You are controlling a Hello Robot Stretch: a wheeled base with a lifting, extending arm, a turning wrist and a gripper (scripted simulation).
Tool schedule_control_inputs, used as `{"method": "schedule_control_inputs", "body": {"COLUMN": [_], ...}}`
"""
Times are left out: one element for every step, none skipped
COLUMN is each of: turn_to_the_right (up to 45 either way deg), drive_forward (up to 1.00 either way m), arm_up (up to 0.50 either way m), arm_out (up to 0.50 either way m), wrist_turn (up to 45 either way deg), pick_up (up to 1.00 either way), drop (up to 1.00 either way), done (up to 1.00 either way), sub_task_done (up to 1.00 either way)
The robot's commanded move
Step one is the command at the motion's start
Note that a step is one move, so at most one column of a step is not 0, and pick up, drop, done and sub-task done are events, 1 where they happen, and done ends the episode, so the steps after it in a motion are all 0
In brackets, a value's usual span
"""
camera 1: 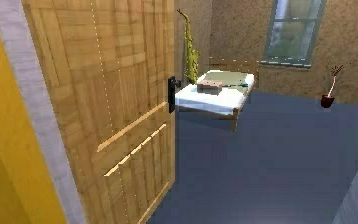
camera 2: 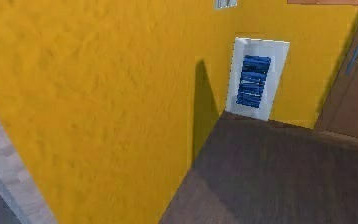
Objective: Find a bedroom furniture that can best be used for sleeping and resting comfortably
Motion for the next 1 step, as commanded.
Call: {"method": "schedule_control_inputs", "body": {"turn_to_the_right": [12.0], "drive_forward": [0.0], "arm_up": [0.0], "arm_out": [0.0], "wrist_turn": [0.0], "pick_up": [0.0], "drop": [0.0], "done": [0.0], "sub_task_done": [0.0]}}
